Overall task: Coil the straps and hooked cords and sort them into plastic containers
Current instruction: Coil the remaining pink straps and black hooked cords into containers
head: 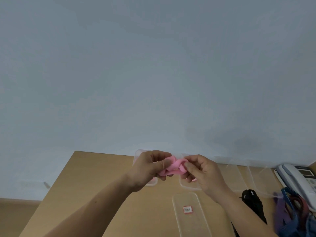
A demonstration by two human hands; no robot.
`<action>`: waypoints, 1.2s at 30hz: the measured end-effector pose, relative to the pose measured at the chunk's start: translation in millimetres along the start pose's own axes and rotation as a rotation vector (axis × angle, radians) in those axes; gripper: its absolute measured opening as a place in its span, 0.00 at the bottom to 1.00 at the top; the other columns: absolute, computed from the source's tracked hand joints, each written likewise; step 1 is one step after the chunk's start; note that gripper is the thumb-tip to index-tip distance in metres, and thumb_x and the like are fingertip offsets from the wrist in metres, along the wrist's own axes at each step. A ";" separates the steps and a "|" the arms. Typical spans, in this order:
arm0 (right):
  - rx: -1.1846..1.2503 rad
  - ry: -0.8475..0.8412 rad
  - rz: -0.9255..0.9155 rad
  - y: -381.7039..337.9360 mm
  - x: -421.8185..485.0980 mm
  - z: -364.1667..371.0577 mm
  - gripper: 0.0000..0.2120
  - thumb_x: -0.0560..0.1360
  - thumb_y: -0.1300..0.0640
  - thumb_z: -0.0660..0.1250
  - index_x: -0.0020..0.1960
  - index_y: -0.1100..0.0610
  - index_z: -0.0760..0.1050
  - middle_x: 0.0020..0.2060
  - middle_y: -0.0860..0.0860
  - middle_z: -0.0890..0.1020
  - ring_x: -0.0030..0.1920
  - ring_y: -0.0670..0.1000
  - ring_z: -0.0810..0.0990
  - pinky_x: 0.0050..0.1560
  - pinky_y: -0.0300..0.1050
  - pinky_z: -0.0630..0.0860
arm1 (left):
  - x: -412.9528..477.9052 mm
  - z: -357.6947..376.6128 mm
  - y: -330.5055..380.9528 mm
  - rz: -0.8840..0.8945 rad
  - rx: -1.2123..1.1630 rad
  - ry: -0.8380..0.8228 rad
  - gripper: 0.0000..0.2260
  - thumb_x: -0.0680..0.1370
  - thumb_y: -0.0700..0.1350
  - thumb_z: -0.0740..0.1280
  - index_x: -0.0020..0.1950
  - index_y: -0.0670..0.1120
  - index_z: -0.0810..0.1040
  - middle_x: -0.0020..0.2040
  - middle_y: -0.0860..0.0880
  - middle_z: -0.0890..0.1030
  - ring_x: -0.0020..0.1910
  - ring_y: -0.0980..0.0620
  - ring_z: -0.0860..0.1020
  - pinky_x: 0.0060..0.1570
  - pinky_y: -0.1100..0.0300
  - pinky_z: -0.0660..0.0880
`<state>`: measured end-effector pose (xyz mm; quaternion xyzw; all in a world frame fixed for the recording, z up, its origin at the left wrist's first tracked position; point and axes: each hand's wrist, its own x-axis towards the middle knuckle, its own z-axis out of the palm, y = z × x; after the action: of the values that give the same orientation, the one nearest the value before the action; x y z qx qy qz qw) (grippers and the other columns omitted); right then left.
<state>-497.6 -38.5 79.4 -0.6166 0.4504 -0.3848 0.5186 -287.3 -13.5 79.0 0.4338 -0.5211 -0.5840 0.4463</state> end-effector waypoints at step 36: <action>-0.841 -0.321 -0.062 142.5 91.7 -105.5 0.07 0.76 0.53 0.64 0.50 0.49 0.80 0.40 0.48 0.82 0.38 0.48 0.75 0.38 0.39 0.67 | 154.1 89.5 -123.0 -0.257 0.913 0.043 0.13 0.82 0.52 0.62 0.60 0.47 0.81 0.56 0.48 0.77 0.51 0.52 0.76 0.48 0.61 0.72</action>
<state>-591.8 -165.0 -42.9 -0.8389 0.4628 -0.0833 0.2742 -417.6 -136.5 -42.8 0.6585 -0.6573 -0.3366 0.1448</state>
